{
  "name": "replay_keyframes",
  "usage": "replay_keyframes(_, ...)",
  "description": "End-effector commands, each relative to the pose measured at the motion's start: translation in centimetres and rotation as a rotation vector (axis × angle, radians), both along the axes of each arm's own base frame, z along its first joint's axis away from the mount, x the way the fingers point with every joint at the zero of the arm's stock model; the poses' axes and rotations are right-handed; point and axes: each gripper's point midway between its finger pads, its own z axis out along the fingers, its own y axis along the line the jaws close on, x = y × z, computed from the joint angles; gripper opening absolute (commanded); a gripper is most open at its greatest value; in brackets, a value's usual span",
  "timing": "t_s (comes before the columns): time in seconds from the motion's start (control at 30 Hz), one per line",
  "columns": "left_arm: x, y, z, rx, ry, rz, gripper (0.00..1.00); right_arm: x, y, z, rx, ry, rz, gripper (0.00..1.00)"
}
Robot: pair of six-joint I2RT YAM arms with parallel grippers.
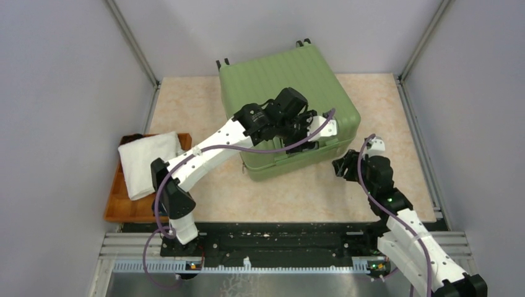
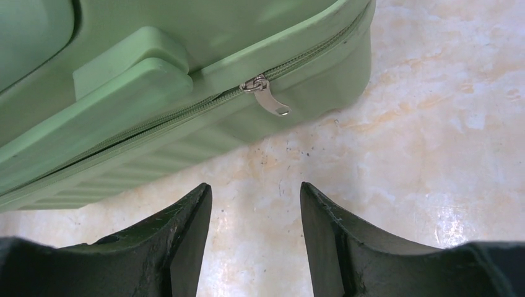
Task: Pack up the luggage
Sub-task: Zip the luggage at the center of the board.
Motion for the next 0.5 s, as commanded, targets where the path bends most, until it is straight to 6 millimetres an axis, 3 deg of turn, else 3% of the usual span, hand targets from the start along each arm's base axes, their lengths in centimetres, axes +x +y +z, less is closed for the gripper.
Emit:
replay_keyframes(0.0, 1.0, 0.3, 1.5, -0.03, -0.009, 0.035, 0.65, 0.6, -0.2, 3.3, 0.023, -0.076, -0.013, 0.54)
replay_keyframes(0.23, 1.7, 0.1, -0.4, 0.005, 0.09, 0.048, 0.64, 0.6, -0.3, 3.5, 0.025, -0.079, -0.015, 0.53)
replay_keyframes(0.47, -0.1, -1.2, -1.0, -0.016, 0.207, -0.013, 0.63, 0.4, -0.6, 3.5, 0.025, -0.08, -0.025, 0.53)
